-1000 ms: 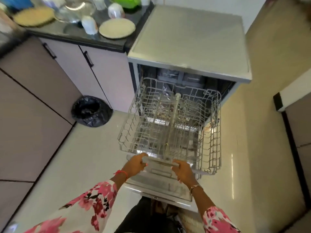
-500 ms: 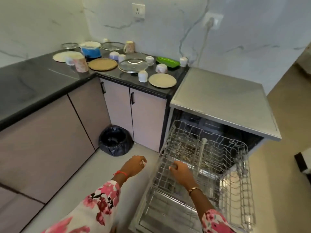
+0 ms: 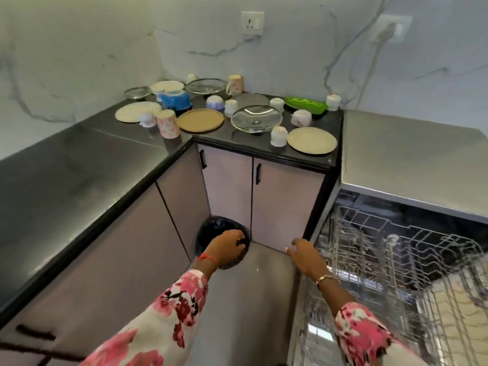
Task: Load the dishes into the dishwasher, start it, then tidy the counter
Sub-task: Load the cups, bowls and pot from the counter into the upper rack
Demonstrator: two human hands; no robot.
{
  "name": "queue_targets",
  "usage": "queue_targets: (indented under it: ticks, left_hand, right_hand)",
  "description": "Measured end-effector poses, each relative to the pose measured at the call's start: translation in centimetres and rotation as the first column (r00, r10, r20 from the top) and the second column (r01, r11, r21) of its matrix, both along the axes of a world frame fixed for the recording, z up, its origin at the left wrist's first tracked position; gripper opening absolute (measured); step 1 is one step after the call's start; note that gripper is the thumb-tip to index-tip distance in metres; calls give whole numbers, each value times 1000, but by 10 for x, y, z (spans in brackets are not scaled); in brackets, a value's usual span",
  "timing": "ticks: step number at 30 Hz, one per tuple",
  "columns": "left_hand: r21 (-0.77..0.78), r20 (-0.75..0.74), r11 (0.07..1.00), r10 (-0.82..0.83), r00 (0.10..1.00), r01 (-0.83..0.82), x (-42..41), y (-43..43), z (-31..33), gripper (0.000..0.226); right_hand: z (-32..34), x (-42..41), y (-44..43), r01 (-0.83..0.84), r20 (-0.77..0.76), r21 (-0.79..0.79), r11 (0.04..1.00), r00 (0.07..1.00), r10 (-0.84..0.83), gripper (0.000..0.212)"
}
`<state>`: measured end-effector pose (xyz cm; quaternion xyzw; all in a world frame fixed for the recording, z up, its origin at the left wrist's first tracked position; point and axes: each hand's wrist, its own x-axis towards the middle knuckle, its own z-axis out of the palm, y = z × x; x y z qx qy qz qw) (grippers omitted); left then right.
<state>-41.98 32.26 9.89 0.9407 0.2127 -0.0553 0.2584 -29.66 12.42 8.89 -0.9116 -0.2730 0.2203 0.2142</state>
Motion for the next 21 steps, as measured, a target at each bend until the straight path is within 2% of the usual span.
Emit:
queue_targets:
  ticks: [4,10,16,21]
  left_hand:
    - [40,32,999,5,999,-7,14,49,1,39]
    - [74,87,997,28,996,-35,64,117,-1,49]
    - [116,76,993,15,997,-23,144,169,1,61]
    - [159,108,987,-26,994,9,218,203,12,68]
  right_hand:
    - [0,15,52,-81,47,-46,996,995,83,44]
    - [1,75,122,-93,168,-49,994,981,100,48]
    - [22,161,181,21,253,128,992,966,-53,54]
    - [46,234,214,79,251,277,958,956,-151,58]
